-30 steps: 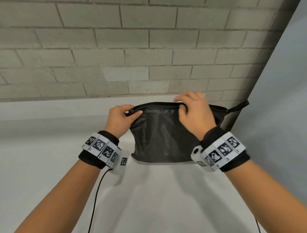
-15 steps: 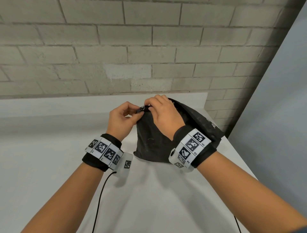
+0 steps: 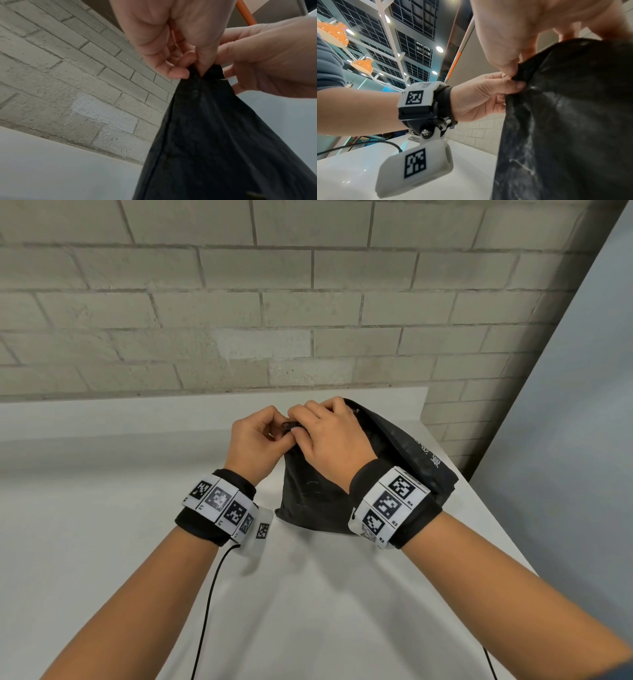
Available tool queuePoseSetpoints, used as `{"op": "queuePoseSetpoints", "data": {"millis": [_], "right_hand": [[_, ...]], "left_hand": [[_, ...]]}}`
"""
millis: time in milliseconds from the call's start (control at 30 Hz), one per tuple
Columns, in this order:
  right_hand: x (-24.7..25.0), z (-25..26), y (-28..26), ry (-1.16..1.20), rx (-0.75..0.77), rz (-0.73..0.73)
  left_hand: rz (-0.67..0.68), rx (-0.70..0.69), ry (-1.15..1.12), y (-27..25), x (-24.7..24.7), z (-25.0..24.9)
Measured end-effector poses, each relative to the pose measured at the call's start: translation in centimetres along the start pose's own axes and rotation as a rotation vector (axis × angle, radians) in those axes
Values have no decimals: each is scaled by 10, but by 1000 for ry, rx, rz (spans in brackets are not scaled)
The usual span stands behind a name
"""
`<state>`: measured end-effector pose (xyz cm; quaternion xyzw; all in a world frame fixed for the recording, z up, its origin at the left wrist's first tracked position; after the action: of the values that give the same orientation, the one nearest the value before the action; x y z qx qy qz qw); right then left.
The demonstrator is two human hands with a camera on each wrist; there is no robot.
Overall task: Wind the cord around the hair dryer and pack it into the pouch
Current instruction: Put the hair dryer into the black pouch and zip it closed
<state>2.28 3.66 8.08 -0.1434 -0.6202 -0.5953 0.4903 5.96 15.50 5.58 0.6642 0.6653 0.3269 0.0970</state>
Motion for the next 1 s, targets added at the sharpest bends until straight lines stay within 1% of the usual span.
{"op": "queuePoseSetpoints", "data": {"millis": [133, 233, 333, 400, 500, 600, 700, 800, 900, 1000], "right_hand": [[4, 0, 3, 38, -44, 30], [6, 0, 3, 97, -83, 52], [10, 2, 2, 167, -126, 30], [11, 3, 1, 170, -140, 14], [16, -3, 1, 171, -185, -16], [25, -25, 1, 164, -292, -48], [31, -55, -7, 66, -371, -37], [34, -88, -22, -18, -465, 30], [35, -121, -40, -103, -573, 84], [38, -159, -65, -220, -756, 188]], "left_hand": [[-2, -57, 21, -1, -3, -2], [54, -131, 54, -4, -5, -5], [97, -211, 135, -5, -5, -4], [94, -225, 160, -4, -4, -2], [64, -183, 129, -2, 0, 2], [51, -118, 54, 0, 1, 5], [52, -76, 40, 2, 0, 6], [20, -55, 17, 4, 0, 8], [19, -49, 16, 4, -2, 10], [9, -39, 19, 5, -1, 12]]}}
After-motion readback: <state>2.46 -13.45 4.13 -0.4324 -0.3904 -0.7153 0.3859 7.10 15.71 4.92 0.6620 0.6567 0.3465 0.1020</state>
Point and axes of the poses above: each hand's wrist, its own y-axis towards the middle knuckle, its own x-axis out of the back of the hand, z = x × y, the point moved 2 cm from there along y, towards the middle knuckle, and after that the axes turned 2 degrees about -x, right-handed, at the moved point
